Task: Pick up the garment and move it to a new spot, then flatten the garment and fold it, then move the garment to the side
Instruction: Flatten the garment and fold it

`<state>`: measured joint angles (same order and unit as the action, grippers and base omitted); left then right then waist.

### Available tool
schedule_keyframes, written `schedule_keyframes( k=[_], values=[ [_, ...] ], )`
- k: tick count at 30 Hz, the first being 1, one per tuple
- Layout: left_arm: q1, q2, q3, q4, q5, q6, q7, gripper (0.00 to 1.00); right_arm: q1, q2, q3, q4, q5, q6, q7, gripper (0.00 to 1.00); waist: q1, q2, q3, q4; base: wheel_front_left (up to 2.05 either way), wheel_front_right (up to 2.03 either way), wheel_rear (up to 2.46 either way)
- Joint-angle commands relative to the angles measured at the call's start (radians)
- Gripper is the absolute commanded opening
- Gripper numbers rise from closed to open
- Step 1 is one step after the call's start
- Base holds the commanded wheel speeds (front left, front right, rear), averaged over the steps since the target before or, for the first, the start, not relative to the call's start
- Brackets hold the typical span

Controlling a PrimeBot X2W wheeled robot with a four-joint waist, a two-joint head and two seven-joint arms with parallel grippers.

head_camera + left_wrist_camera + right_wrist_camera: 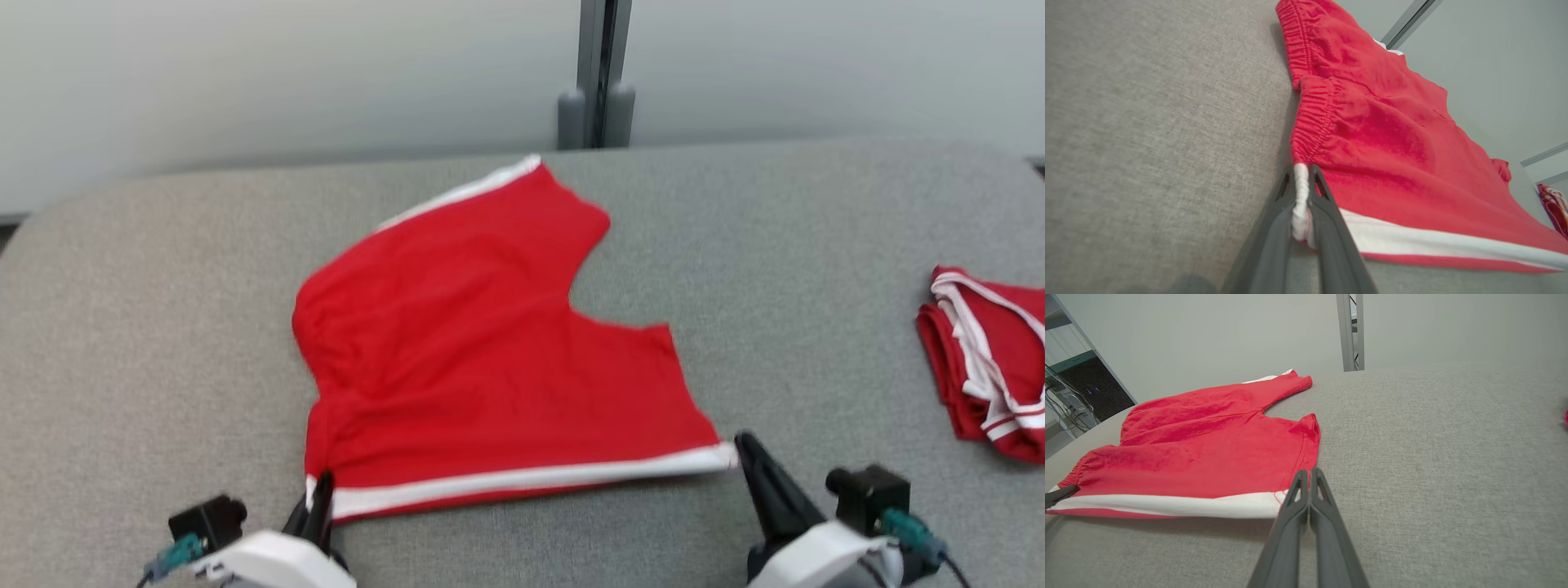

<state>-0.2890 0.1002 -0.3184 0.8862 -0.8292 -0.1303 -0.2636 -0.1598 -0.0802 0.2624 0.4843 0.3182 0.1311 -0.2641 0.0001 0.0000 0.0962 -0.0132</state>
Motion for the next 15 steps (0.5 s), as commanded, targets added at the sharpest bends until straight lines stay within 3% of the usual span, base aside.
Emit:
schedule_keyframes(
  k=[1, 10, 15],
  values=[
    [0.02, 0.012, 0.01, -0.003, 0.008, 0.0, -0.001, 0.0, 0.02, -0.007, -0.001, 0.003, 0.008, -0.001, 0.001, 0.0, -0.0001, 0.0, -0.082, -0.002, 0.0, 0.0, 0.0],
    [0.237, 0.001, 0.136, -0.105, 0.11, 0.0, -0.001, 0.0, 0.155, -0.01, 0.045, 0.0, 0.024, -0.001, 0.0, 0.0, -0.0001, 0.0, -0.156, 0.015, 0.0, 0.0, 0.0],
    [0.3, -0.019, 0.15, -0.174, 0.144, 0.0, -0.001, 0.0, 0.186, -0.015, 0.035, -0.031, 0.025, -0.001, 0.0, 0.0, -0.0001, 0.0, -0.153, 0.031, 0.0, 0.0, 0.0]
  ],
)
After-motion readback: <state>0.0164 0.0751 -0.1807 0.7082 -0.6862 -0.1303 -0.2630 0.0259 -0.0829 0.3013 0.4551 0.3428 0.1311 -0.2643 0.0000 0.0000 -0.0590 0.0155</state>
